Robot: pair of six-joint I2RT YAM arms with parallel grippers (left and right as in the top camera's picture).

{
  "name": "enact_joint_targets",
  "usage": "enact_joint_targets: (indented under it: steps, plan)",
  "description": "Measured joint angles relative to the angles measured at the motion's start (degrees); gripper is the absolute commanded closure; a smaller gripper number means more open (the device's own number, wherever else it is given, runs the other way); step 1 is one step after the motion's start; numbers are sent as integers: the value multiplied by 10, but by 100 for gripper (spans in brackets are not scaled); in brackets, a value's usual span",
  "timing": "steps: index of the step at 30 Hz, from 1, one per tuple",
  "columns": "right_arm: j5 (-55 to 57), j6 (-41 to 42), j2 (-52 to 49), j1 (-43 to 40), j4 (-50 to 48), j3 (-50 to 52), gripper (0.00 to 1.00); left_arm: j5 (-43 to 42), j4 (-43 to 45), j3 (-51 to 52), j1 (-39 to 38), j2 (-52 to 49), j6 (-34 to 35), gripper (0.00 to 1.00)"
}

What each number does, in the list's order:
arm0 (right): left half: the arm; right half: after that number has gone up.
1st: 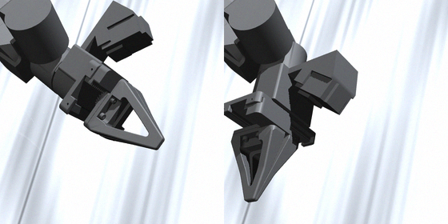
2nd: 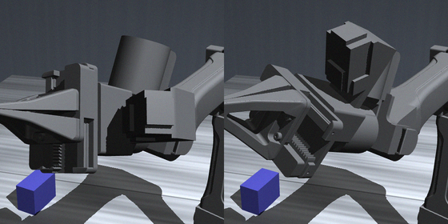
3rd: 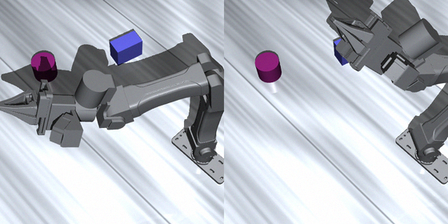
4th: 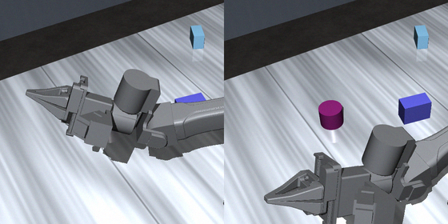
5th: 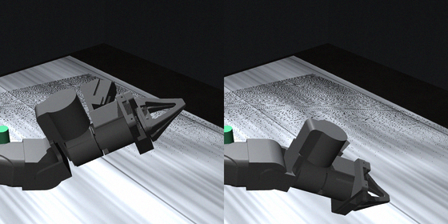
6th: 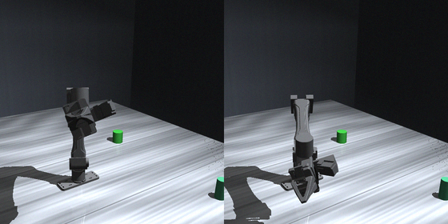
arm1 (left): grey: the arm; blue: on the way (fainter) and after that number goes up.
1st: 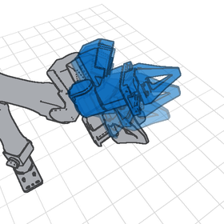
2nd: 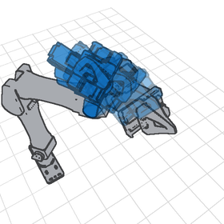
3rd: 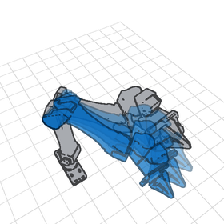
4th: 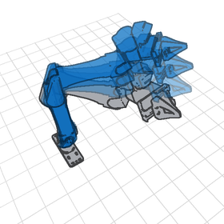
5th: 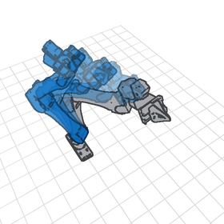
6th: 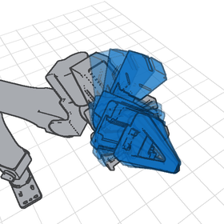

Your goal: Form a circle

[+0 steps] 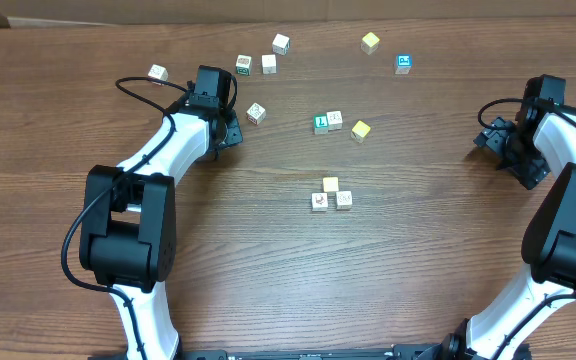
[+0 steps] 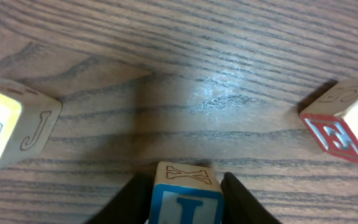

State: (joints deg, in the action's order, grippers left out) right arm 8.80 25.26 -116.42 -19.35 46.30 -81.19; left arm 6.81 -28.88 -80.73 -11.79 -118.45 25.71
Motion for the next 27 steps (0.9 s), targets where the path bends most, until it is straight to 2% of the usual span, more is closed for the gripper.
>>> enact_joint_targets:
  steps: [2, 3, 5, 9, 22, 27]
  plan:
    - [0, 0, 0, 0, 0, 0, 0, 0, 1, 0, 0, 0, -2, 78]
    - [0, 0, 0, 0, 0, 0, 0, 0, 2, -1, 0, 0, -3, 76]
    - [0, 0, 0, 0, 0, 0, 0, 0, 2, -1, 0, 0, -3, 64]
    - [0, 0, 0, 0, 0, 0, 0, -2, 2, -1, 0, 0, -4, 59]
    - [0, 0, 0, 0, 0, 0, 0, -6, 0, -1, 0, 0, -4, 59]
    - [0, 0, 0, 0, 0, 0, 0, -9, -4, -2, 0, 0, -4, 55]
